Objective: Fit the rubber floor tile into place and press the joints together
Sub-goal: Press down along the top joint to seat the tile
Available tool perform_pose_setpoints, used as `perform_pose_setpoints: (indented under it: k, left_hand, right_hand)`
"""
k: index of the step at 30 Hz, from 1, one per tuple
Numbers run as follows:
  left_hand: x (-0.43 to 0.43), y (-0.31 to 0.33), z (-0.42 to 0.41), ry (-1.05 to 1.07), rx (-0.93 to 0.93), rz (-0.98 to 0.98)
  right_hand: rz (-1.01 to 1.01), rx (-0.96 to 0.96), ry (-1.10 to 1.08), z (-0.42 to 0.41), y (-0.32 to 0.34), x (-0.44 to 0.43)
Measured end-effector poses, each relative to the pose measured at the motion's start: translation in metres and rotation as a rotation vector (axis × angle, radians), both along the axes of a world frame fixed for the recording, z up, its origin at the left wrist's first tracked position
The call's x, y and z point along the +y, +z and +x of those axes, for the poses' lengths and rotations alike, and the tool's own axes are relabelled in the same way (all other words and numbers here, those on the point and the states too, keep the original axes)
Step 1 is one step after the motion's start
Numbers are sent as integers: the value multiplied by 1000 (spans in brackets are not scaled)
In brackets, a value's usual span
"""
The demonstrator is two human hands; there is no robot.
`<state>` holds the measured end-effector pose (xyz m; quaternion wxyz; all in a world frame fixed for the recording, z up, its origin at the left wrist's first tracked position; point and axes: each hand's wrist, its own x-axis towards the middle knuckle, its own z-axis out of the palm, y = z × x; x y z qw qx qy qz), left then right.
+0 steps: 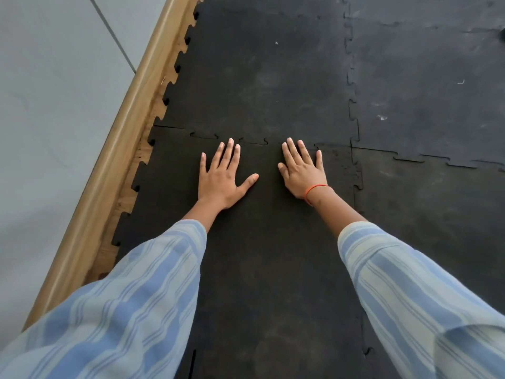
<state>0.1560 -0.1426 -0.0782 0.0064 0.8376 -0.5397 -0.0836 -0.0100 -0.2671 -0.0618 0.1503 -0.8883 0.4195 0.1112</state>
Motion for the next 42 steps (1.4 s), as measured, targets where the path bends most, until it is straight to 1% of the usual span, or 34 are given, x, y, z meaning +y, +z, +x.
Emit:
perform_pose_setpoints:
  k: [3,5,9,11,13,15,17,23,26,28,31,33,37,39,40,42]
  left_hand:
    - [-2,5,0,8,22,46]
    - [-4,10,1,12,69,104]
    - [-10,18,9,24,136,152]
    - [-14,20,18,104,153,155]
    - [-14,21,29,214,155,156]
    - [-14,22,35,271,162,166]
    - [-17,23,36,274,166,199]
    - [-26,42,47,232,242,385]
    - [-21,49,55,214,293,403]
    - [-11,46,54,253,264,356]
    - [1,38,48,339,218,325]
    - [3,39,48,346,200,359]
    - [-2,54,48,319,136,472]
    - [6,51,32,301,154,426]
    - [15,45,15,282,167,366]
    - [43,26,-31,223,133,195]
  right_hand:
    - [33,57,-17,9,6,-2]
    - [76,94,-44,22,15,-6]
    - [183,105,-48,32,22,-18]
    - [164,75,-85,15,17,-14]
    - [91,41,-190,-7,8,-2]
    - [28,21,-258,-20,2,8]
    - [11,12,-276,-24,0,9]
    - [74,51,-246,-24,3,-1]
    - [120,41,-210,-26,10,-5]
    - [113,15,-225,-38,13,-4]
    - [23,0,-323,-70,9,-1]
    - [17,22,-288,-82,7,-2]
    - [103,79,-261,-81,16,-16]
    - [112,81,-269,-83,17,-11]
    - [95,71,-277,-85,14,-2]
    - [34,45,-289,-94,6,27]
